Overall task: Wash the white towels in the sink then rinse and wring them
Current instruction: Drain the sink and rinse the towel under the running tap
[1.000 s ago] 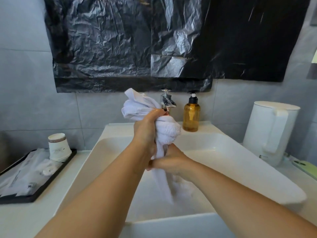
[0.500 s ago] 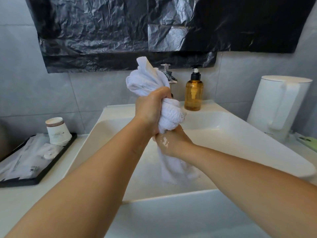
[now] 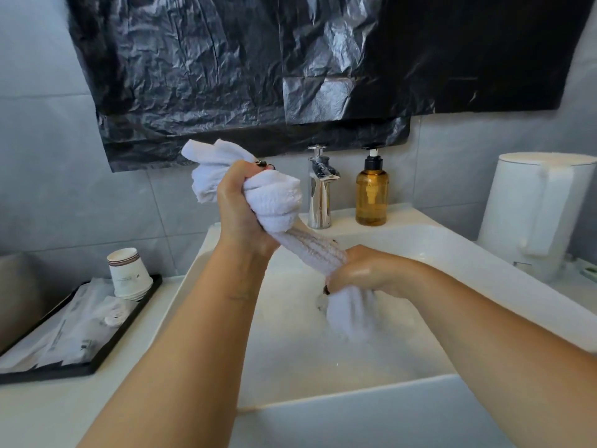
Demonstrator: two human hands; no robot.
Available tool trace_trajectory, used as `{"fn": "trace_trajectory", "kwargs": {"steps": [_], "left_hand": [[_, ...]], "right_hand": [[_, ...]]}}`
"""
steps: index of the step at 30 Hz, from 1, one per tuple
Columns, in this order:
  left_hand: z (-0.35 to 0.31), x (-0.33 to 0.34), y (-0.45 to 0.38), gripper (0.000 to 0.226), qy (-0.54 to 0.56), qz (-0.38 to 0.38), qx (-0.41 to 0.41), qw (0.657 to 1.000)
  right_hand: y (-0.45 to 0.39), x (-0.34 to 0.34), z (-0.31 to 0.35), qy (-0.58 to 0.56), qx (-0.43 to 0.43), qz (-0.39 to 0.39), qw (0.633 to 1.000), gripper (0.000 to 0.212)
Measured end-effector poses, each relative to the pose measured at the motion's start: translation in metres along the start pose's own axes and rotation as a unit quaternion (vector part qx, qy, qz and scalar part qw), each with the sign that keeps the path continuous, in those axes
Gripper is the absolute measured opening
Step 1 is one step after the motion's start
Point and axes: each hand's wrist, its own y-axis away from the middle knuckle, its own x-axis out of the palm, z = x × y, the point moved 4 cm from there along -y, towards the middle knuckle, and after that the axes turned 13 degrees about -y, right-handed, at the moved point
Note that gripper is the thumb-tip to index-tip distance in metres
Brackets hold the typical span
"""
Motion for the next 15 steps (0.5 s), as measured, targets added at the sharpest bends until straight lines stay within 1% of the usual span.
{"fn": "trace_trajectory", "kwargs": {"steps": [1,3,5,7,8,10,11,13,15], "left_hand": [[0.0,0.001,0.0,0.04,-0.017,0.022,-0.014,1.0],[0.003,-0.001,-0.004,0.028,-0.053,0.035,-0.022,0.998],[0.008,-0.001,-0.004,0.005,-0.085,0.035,-0.024,0.996],[0.017,0.001,-0.005,0.028,-0.138,0.07,-0.062,0.986],[0.022,0.002,-0.006,0.038,-0.184,0.089,-0.074,0.976],[0.029,0.005,-0.002,0.056,-0.246,0.126,-0.09,0.957],[0.034,0.005,-0.001,0.064,-0.261,0.136,-0.098,0.951],[0.045,0.006,0.0,0.07,-0.262,0.154,-0.117,0.946],[0.059,0.01,0.003,0.063,-0.25,0.184,-0.143,0.94]], "right_hand": [[0.001,-0.009,0.0,-0.071,-0.014,0.003,0.997,0.045],[0.006,-0.027,0.0,-0.215,-0.026,0.0,0.976,0.016],[0.011,-0.042,-0.004,-0.323,-0.024,-0.002,0.946,0.004],[0.013,-0.05,-0.005,-0.388,-0.044,0.014,0.921,0.022],[0.014,-0.051,-0.004,-0.412,-0.061,0.027,0.909,0.028],[0.018,-0.052,0.003,-0.444,-0.11,0.047,0.888,0.021],[0.02,-0.051,0.007,-0.46,-0.138,0.062,0.875,0.022],[0.026,-0.049,0.016,-0.491,-0.177,0.08,0.849,0.031],[0.028,-0.046,0.02,-0.53,-0.2,0.092,0.819,0.036]]}}
